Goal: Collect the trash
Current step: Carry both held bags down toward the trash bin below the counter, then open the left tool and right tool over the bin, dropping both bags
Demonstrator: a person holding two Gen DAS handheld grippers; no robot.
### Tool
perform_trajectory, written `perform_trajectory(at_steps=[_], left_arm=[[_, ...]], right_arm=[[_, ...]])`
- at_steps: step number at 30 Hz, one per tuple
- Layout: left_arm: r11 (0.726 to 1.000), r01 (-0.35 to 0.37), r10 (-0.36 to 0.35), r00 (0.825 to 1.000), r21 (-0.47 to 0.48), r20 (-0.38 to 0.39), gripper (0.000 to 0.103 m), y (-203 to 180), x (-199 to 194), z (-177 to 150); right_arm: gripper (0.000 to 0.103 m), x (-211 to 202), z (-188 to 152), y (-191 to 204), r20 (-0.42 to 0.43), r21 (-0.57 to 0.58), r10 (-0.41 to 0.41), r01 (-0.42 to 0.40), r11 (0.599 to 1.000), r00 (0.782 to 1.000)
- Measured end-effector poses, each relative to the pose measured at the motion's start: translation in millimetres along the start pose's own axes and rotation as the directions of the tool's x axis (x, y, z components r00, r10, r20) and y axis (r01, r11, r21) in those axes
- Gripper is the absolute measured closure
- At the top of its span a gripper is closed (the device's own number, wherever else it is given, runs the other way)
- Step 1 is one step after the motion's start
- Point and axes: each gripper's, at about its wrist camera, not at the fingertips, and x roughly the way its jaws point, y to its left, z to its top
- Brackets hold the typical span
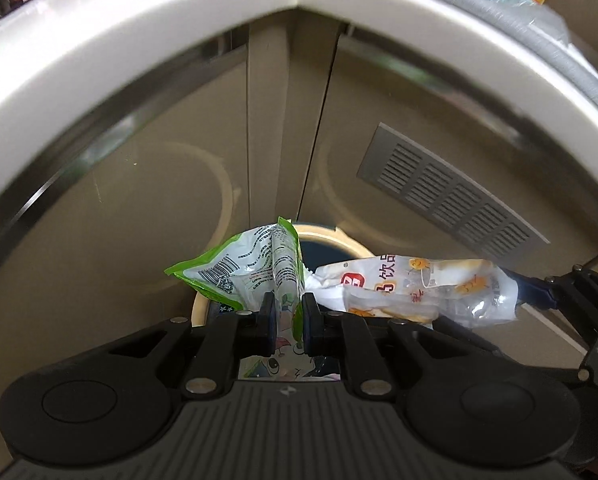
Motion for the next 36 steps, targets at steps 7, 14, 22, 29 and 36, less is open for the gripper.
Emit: perform_trajectory(at_steps=[7,14,22,29,36], left_arm=[[1.0,-0.017,0.018,0.999,0.012,-0.043,0.09,-1,29,8],[0.999,-0.043,0.045,0.996,0.03,-0.08,0.09,-3,54,11],[0.998,-0.045,0.05,0.992,0.042,-0.112,0.09,-4,64,17],[0.996,-0.059,0.066,0.992,0.068,-0.106,0.088,-6,60,16],[0.993,-0.094,0.097,0.995,0.077,-0.032,0.0,-6,32,15]], right_arm=[[0.04,30,2,3,-0.043,-0.014,-0.012,0.012,1.0,0.999],[0.04,54,0,8,-0.088,-0.045,-0.019,0.015,0.999,0.996],[0.039,70,6,11,-0.104,-0.073,-0.027,0.02,0.997,0.994],[0.037,72,4,11,-0.124,-0.082,-0.028,0.018,0.996,0.992],[0.017,69,8,11,-0.107,-0.099,-0.028,0.017,0.995,0.994]])
